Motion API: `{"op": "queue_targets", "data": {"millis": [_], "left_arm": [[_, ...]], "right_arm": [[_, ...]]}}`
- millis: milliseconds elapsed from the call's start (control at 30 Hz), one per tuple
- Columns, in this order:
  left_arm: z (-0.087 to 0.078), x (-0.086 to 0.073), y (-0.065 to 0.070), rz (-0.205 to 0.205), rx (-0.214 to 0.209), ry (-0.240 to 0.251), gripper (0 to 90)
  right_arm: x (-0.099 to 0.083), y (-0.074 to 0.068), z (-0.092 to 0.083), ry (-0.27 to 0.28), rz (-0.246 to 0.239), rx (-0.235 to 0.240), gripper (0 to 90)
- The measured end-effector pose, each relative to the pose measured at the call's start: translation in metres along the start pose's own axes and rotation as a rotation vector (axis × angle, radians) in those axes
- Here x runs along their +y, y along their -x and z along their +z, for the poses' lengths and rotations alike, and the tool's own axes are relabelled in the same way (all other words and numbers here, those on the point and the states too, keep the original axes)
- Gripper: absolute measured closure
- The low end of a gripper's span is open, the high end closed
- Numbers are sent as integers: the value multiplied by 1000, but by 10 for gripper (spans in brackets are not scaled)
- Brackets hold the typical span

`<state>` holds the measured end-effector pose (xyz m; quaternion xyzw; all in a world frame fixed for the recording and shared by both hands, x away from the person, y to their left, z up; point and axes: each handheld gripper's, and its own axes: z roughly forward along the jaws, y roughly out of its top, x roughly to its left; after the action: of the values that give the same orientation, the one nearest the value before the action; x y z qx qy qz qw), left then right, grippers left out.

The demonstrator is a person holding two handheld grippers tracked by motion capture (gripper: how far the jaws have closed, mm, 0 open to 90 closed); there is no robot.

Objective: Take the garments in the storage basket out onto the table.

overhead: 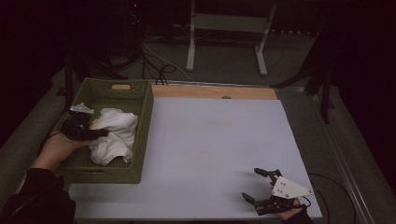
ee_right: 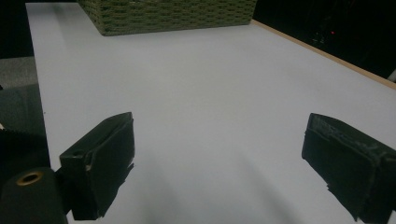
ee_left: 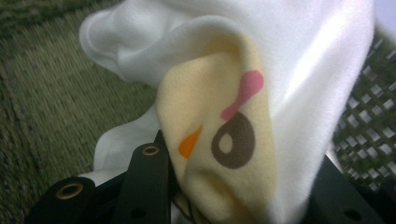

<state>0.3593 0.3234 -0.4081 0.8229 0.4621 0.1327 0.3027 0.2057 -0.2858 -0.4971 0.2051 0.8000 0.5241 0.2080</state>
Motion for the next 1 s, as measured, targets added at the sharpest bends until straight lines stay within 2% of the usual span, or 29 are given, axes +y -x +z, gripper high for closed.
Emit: {"op": "queue_targets", "data": {"millis": [67,100,133,300,367,467,667,700,733,800,900,1000], "left_arm": [[-5,1,-1,-10,-3,31,659],[-5,1,-1,-10,-3,31,660],[-11,1,-2,-21,-3,75,660],[-24,0,-6,-43,-8,147,660],[-26,-1,-6,-42,-12,159,660],[-35,-3,-6,-44,-9,221,661],[-47,-11,-5,-66,-77,353,661],[-47,-11,-5,-66,-77,353,661],[-50,-13,-4,-69,-82,380,661],[-51,-14,-3,-65,-84,388,661],[-55,-20,-2,-68,-88,436,661],[-57,-23,0,-65,-90,460,661]], "right_arm": [[0,0,0,-1,-2,0,95],[0,0,0,-1,-2,0,95],[0,0,0,4,0,1,96],[0,0,0,-1,-1,-3,96],[0,0,0,-1,-1,-1,96],[0,0,-1,-1,-9,-2,96],[1,0,-1,0,-10,0,96],[1,0,-1,0,-9,0,96],[1,0,-1,0,-11,-1,96],[1,0,0,1,-12,-1,96],[1,-1,-1,4,-12,-1,95],[1,0,-1,3,-15,-3,96]]}}
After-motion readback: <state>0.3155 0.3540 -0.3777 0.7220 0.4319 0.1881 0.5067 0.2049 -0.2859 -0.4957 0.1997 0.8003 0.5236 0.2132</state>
